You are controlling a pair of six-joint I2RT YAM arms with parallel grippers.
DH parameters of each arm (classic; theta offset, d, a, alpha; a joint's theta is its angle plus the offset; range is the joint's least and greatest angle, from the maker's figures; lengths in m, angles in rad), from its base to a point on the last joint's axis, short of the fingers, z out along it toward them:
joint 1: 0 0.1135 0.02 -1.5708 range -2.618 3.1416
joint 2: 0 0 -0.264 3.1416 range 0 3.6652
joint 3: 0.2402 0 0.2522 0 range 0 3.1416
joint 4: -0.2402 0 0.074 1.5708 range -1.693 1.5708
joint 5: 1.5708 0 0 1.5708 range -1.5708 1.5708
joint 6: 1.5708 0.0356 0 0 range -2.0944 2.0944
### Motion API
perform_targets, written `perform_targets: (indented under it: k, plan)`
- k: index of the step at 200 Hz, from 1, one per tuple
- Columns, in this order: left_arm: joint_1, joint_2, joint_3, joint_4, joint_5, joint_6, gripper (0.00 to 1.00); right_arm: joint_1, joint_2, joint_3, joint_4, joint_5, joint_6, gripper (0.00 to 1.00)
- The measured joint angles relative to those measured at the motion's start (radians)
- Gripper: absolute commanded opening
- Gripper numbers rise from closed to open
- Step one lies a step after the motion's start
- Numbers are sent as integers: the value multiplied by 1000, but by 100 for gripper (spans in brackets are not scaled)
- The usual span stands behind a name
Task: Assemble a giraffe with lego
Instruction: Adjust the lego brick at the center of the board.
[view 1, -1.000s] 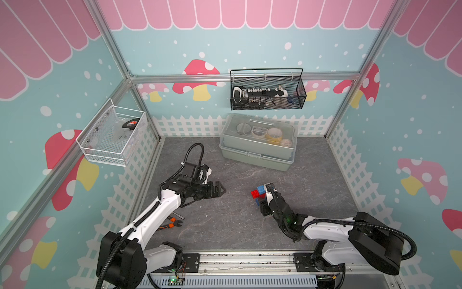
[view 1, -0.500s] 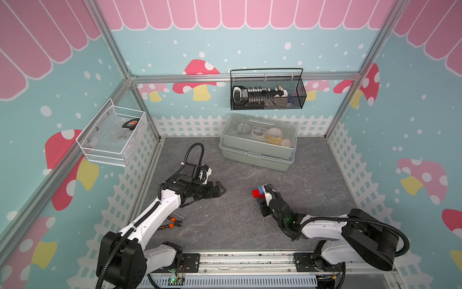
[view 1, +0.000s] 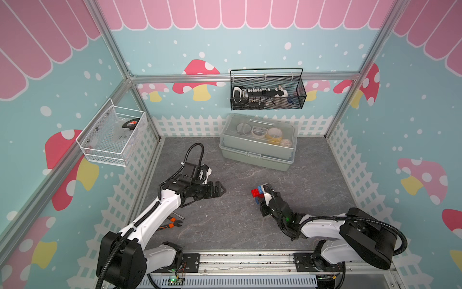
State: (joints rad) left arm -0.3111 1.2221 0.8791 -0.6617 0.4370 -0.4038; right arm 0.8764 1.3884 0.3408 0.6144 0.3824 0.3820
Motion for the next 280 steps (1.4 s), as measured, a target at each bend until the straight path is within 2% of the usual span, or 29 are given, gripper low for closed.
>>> perform_targets:
  k: [19,72,113,160,225,280]
  plan:
    - [0,0,0,0,0,0,99,0,0,9,-11,-6,-1,31]
    - [0,0,0,0,0,0,99,0,-64,49,-146,-14,0,30]
    - [0,0,0,0,0,0,99,0,-159,131,-338,-4,0,31]
    - [0,0,0,0,0,0,99,0,-173,293,-624,-3,32,30]
    - [0,0,0,0,5,0,99,-2,-71,570,-1041,-63,144,29]
    - [0,-7,0,0,21,0,99,-19,17,708,-1298,-94,238,29]
